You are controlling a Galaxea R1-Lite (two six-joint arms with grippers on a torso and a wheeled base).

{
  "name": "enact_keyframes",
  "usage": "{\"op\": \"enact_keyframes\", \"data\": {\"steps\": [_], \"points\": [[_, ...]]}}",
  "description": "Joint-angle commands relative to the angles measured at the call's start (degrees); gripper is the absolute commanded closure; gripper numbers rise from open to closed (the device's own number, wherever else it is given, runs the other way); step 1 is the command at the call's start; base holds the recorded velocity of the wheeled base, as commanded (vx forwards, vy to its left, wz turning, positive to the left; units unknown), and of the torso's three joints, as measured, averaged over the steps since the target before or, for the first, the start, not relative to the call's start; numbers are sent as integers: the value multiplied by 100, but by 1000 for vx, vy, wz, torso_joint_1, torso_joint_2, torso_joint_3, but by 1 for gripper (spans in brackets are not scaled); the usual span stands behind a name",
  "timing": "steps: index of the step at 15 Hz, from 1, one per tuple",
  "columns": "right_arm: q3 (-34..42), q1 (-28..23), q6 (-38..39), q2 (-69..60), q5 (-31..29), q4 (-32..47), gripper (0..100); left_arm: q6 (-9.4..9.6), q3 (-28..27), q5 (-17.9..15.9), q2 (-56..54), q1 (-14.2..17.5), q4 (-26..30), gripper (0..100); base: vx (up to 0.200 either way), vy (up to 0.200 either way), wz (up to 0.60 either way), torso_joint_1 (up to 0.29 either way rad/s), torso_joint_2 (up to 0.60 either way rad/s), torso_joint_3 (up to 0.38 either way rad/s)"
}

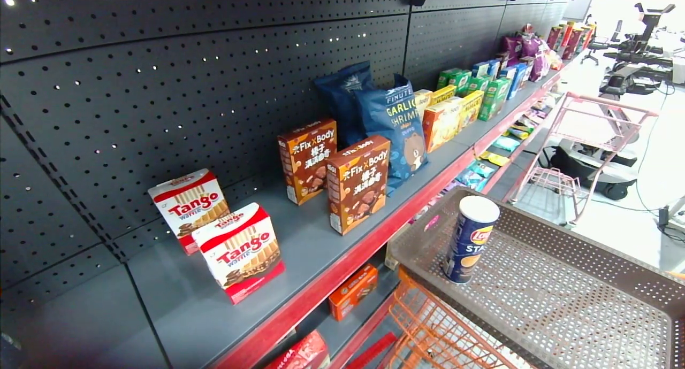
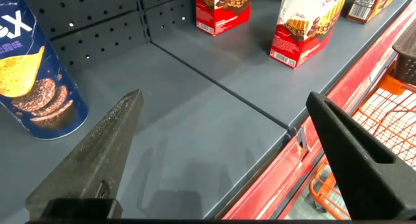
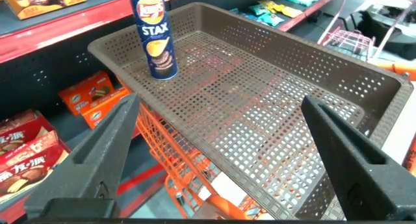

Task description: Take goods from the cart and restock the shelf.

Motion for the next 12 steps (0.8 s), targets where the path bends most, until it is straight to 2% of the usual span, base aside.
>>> {"op": "enact_keyframes", "data": {"steps": [1,3,7,8,11,12], "points": [[-1232,62,-31,780,276,185,0,-13,0,10,-2,0,-4,0,0,0,0,0,0,0],[-1900,167,-49,1307,346,519,0,-13,0,10,-2,0,-4,0,0,0,0,0,0,0],[-2199,1274,48,1430,575,959,0,-4,0,2,-2,0,-4,0,0,0,0,0,0,0],[-2225,1503,74,1483,425,959,0,-4,0,2,-2,0,-4,0,0,0,0,0,0,0],[-2217,1503,48,2177,-339,669,0,-4,0,2,-2,0,-4,0,0,0,0,0,0,0],[-2199,1494,48,2423,-383,484,0,-4,0,2,-2,0,-4,0,0,0,0,0,0,0]]}}
